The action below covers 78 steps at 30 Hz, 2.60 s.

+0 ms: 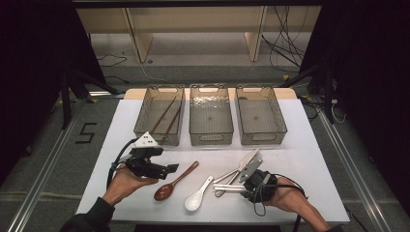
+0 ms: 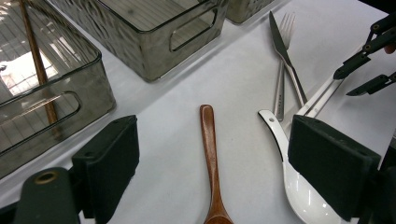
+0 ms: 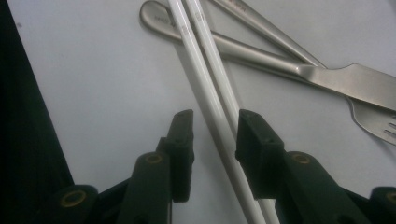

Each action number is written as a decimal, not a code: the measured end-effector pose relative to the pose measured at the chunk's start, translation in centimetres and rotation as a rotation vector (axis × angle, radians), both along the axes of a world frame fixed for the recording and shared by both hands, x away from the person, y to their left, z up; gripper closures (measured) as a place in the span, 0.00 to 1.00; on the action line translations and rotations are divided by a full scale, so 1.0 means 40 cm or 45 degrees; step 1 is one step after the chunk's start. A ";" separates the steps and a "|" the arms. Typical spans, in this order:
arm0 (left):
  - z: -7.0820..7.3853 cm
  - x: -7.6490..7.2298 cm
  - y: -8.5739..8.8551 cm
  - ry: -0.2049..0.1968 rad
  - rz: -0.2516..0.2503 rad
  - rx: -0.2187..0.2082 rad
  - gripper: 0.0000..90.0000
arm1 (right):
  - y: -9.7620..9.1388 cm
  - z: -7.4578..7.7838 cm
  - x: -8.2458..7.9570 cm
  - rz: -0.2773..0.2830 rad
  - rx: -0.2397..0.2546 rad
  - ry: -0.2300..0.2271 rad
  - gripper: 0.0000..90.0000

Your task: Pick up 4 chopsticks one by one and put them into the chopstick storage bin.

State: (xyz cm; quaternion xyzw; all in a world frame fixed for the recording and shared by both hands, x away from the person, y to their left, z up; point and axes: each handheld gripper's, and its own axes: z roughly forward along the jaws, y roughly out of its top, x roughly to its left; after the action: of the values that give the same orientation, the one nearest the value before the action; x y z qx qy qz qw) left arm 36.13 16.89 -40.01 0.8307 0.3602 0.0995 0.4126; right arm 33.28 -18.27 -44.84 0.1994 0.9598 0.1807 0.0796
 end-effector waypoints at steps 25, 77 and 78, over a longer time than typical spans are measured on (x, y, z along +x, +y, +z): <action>-0.006 -0.001 -0.009 0.007 -0.031 0.024 0.18 | 0.027 -0.022 0.002 0.151 -0.168 -0.001 0.86; -0.035 -0.038 -0.170 0.035 -0.448 0.246 0.25 | 0.084 0.067 -0.021 0.351 -0.122 -0.133 0.95; -0.035 -0.040 -0.174 0.035 -0.456 0.253 0.25 | 0.086 0.068 -0.021 0.359 -0.119 -0.134 0.95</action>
State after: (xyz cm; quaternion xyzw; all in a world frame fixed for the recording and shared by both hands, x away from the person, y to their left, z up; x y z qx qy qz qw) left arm 34.52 9.95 -41.43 0.9194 0.2008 0.0480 0.3349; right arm 32.46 -14.83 -42.13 0.0490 0.9802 0.1554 0.1126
